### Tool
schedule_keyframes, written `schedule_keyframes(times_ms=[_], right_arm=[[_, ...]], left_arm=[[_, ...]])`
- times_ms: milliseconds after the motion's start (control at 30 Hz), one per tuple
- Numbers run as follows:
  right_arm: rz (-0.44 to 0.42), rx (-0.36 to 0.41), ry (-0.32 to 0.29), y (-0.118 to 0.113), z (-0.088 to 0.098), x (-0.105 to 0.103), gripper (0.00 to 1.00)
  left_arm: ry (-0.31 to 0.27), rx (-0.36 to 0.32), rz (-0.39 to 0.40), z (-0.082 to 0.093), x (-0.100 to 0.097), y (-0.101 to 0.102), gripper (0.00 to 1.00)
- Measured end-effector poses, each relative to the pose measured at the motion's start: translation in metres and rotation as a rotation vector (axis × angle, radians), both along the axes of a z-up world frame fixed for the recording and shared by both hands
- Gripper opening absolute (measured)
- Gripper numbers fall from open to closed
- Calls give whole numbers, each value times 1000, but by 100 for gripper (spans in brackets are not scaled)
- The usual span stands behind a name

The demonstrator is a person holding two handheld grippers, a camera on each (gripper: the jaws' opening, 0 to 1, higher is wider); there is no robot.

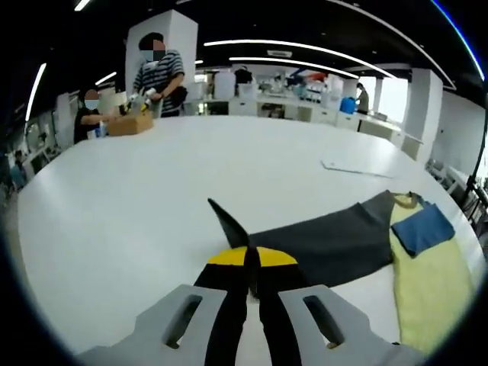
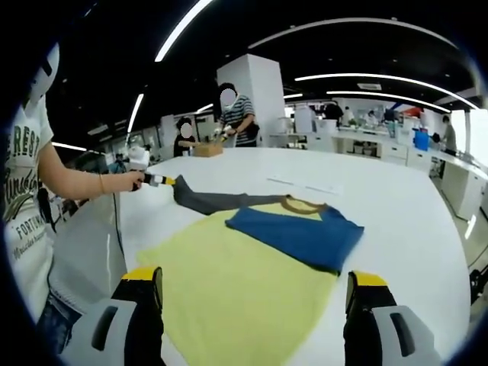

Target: Fold the garment on the visible template until the final outline fits inside the template.

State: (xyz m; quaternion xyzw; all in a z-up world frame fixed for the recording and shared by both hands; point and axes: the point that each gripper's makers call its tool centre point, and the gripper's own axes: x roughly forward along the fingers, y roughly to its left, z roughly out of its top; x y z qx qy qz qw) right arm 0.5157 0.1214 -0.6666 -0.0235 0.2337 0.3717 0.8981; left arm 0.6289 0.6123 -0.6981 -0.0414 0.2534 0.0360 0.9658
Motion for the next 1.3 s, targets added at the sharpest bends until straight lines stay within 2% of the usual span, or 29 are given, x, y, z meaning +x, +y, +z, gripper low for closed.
schedule_keyframes(times_ms=[467, 633, 1300], right_arm=[[4, 0, 0, -1, -1, -4, 99], [11, 2, 4, 0, -3, -5, 99], [35, -7, 8, 3, -9, -6, 99]], left_arm=[[-32, -34, -85, 16, 16, -42, 0], [-53, -56, -125, 23, 24, -66, 0], [-65, -104, -237, 30, 44, -135, 0]])
